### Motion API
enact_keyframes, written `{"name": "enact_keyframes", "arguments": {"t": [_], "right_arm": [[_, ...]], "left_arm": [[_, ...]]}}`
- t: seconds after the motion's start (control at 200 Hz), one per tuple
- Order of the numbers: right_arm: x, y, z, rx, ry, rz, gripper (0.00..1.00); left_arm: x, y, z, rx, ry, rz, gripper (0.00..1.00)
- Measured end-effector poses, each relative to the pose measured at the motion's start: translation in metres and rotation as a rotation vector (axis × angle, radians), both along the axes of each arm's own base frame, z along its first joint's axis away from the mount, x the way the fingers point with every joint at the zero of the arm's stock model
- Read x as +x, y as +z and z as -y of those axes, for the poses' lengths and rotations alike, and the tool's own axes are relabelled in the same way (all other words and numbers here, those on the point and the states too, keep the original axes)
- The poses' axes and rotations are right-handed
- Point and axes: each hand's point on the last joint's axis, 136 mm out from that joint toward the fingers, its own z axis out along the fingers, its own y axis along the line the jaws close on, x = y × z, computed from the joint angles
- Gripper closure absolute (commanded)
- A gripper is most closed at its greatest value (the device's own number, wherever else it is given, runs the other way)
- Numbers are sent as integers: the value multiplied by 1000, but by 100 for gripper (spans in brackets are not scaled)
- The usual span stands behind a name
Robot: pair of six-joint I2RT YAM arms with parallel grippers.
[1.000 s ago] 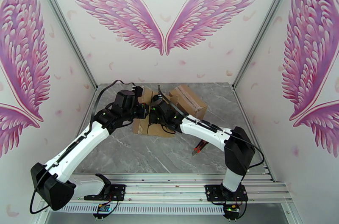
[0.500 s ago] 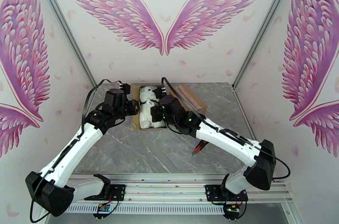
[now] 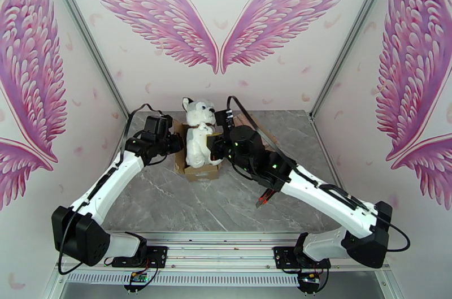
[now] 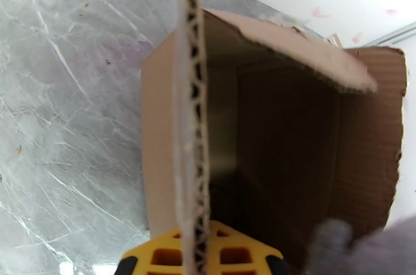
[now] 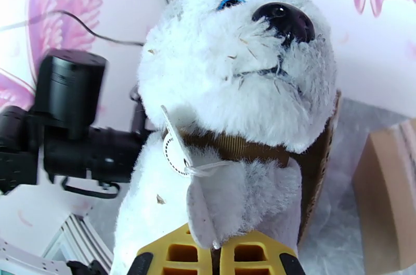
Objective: Unpack the express box
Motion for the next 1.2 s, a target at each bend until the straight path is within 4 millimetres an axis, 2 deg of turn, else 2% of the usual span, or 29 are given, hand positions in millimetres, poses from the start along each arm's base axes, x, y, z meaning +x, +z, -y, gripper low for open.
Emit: {"name": "enact_keyframes", "arguments": {"t": [0.075,0.135,0.225,0.325,0.47,0.64,0.75,0.885,1.054,1.119,1.199], "right_arm": [[-1,23,14,25,-43,34,100],[-3,32,30,27,-88,46,100],[-4,32,48,6,-142,42,100],[0,20,58,-38,-182,19,100],[16,-22,52,-155,-211,-58,100],[45,-104,32,-305,-222,-209,100],[56,-156,19,-392,-207,-316,100],[70,-205,-8,-451,-169,-423,100],[86,-237,-46,-464,-110,-497,100],[94,-243,-61,-456,-93,-509,95],[101,-250,-74,-443,-77,-521,86]], "left_arm": [[9,4,-16,-6,15,-12,100],[16,7,-31,-10,29,-22,100],[27,9,-53,-17,40,-45,100],[33,3,-71,-28,38,-92,100],[36,-9,-87,-61,14,-174,100],[39,-15,-110,-81,12,-235,100],[44,-14,-124,-73,11,-249,100],[44,-19,-132,-62,1,-270,100],[42,-30,-137,-47,-4,-313,99],[43,-33,-140,-34,-4,-319,88],[42,-34,-143,-17,6,-325,79]]}}
